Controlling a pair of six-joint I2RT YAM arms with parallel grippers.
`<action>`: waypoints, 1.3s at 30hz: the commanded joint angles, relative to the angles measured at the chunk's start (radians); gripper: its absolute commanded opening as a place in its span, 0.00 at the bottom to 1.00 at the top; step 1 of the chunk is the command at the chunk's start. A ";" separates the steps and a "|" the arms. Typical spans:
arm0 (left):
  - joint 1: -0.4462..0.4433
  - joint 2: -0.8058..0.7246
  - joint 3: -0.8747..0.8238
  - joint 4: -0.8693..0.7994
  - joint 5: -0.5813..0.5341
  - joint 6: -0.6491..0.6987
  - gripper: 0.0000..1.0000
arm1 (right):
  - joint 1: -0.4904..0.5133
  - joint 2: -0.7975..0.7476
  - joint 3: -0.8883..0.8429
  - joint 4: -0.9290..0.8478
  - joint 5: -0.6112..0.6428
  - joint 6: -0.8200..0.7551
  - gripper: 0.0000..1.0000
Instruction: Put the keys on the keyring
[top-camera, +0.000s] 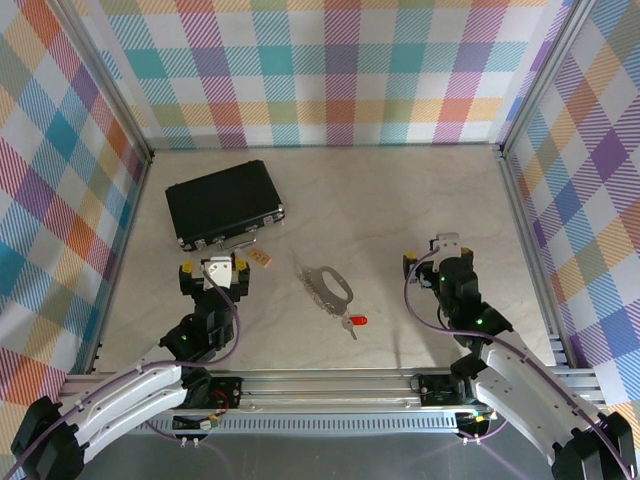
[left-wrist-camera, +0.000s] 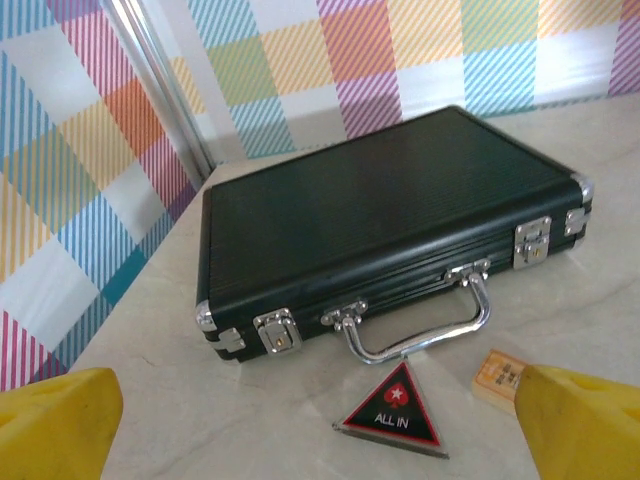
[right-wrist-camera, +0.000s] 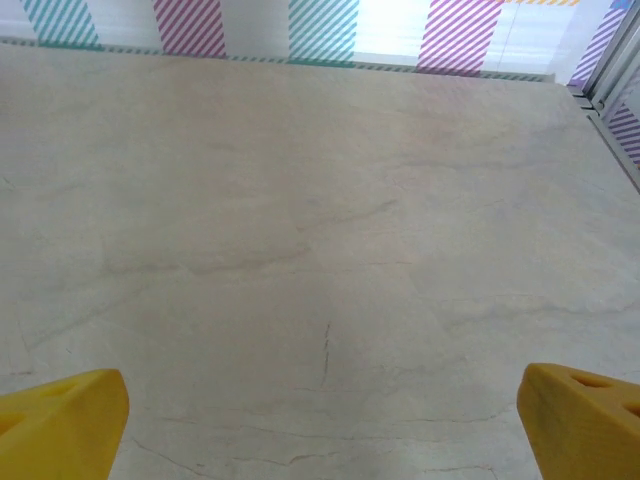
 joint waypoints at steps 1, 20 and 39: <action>0.032 -0.006 -0.033 0.082 0.030 0.016 1.00 | -0.014 -0.024 -0.061 0.108 0.006 -0.056 0.99; 0.333 0.131 -0.077 0.233 0.186 -0.099 1.00 | -0.062 0.255 -0.173 0.527 -0.014 -0.176 0.99; 0.455 0.668 0.025 0.713 0.346 -0.059 1.00 | -0.218 0.632 -0.069 0.868 -0.120 -0.125 0.99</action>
